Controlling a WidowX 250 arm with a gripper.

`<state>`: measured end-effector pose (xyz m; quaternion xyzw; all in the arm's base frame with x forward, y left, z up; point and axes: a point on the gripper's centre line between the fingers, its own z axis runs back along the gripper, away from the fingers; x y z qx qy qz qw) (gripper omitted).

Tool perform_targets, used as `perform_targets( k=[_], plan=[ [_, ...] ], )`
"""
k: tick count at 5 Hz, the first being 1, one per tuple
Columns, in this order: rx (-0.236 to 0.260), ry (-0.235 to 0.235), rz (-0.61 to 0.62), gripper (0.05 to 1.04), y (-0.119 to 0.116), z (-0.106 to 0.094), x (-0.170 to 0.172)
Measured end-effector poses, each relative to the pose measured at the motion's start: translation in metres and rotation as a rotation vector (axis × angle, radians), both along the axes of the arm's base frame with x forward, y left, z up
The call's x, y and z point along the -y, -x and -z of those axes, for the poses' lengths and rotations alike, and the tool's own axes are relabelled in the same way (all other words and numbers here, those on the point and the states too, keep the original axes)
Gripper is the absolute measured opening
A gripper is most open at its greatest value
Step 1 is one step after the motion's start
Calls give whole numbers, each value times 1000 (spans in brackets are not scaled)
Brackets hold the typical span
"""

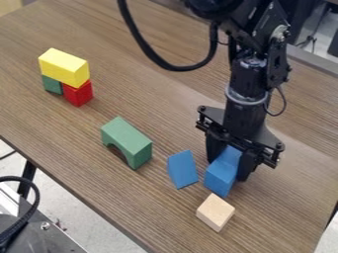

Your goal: Move the blue arch to the right side of the table

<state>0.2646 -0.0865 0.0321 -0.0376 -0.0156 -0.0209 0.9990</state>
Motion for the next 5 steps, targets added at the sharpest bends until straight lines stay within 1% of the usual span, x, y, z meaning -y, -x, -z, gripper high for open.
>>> perform_targets(
  k=[1,2,3,4,5],
  plan=[
    [-14,-35,-70,604,2,0,-6],
    [27,-33,-175,920,0,-28,-8],
    [65,10,-195,1001,-11,-60,-10],
    [86,30,-200,1001,-21,-80,-17],
    [83,1,-212,1001,-26,-89,-31]
  ],
)
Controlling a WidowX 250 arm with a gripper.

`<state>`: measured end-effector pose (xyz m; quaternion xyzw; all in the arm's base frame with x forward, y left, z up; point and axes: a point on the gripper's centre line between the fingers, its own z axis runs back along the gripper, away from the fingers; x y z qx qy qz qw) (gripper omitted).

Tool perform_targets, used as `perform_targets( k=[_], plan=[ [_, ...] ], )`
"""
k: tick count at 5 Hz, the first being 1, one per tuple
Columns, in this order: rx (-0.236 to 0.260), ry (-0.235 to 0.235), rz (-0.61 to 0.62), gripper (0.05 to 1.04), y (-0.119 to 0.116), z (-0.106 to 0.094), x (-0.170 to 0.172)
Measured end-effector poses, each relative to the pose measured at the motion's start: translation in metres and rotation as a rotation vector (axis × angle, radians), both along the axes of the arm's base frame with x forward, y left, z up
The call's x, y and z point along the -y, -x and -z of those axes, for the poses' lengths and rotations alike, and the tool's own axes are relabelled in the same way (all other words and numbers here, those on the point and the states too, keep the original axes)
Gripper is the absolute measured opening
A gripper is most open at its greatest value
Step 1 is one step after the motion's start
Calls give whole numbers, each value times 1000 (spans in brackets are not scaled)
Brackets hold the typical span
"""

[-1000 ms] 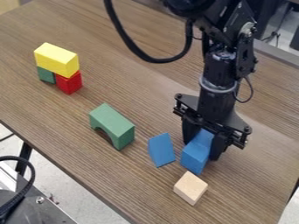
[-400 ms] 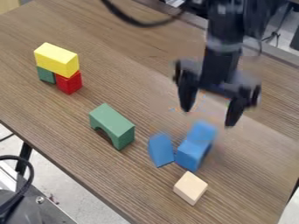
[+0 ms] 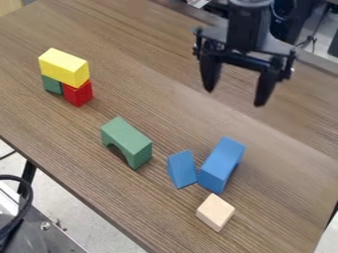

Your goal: Move the blue arch to the right side of the table

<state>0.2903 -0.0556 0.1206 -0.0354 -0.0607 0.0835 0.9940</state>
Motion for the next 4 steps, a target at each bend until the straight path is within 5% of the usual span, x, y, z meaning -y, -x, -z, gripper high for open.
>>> perform_targets(
  k=[1,2,4],
  plan=[
    [-26,-13,-18,1001,-6,4,-30],
    [-44,-83,-8,1001,-18,13,-58],
    [-83,-80,7,1001,-24,27,-78]
  ],
)
